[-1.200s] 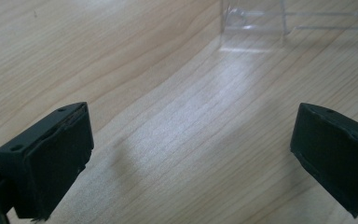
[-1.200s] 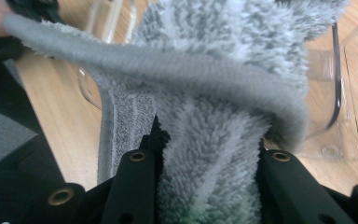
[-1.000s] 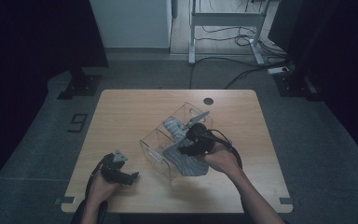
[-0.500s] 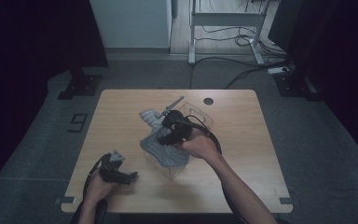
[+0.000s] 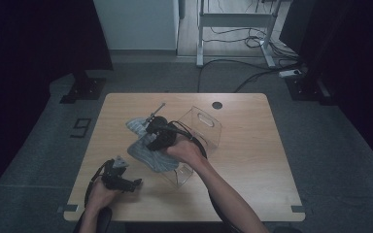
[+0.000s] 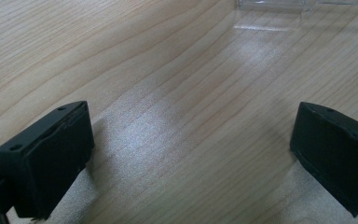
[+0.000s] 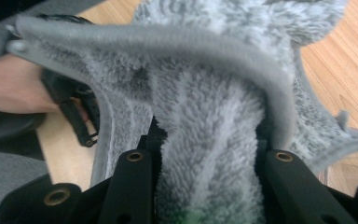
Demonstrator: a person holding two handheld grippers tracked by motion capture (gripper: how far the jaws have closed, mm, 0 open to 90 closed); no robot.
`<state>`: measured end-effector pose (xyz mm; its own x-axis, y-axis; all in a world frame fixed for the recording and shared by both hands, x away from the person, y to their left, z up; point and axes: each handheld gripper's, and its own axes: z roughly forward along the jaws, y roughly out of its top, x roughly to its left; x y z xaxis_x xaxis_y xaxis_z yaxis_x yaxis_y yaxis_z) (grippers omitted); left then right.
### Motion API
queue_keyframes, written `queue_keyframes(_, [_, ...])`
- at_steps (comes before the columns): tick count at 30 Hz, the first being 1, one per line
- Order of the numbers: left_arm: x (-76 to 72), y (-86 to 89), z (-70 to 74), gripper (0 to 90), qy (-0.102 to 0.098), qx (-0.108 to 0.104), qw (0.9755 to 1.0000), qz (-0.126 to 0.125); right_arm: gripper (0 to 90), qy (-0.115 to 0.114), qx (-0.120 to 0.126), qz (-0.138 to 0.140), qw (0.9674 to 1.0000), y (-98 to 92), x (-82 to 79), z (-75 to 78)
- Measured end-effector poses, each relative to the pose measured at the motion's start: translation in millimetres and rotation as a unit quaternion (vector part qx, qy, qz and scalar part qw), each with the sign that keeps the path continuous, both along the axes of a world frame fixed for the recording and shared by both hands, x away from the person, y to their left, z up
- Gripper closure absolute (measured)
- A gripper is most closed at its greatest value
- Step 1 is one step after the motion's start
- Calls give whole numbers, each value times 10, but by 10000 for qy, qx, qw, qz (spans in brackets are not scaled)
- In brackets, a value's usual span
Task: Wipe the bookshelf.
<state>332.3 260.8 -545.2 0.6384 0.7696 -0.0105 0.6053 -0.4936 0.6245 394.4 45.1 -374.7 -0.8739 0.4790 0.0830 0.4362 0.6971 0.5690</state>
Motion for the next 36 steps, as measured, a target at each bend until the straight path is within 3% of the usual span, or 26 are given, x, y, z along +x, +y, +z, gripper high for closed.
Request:
queue_keyframes(6, [1,0,0,0,4,1,10000,-5,663,8,-383,-30,9993,169,24,-174])
queue_keyframes(14, [0,0,0,0,0,4,10000,1,663,-56,-457,-17,9989,155,-1,-161])
queue_keyframes(36, [-5,-6,0,0,-14,6,10000,65,637,-110,-318,56,9994,-180,-254,-130])
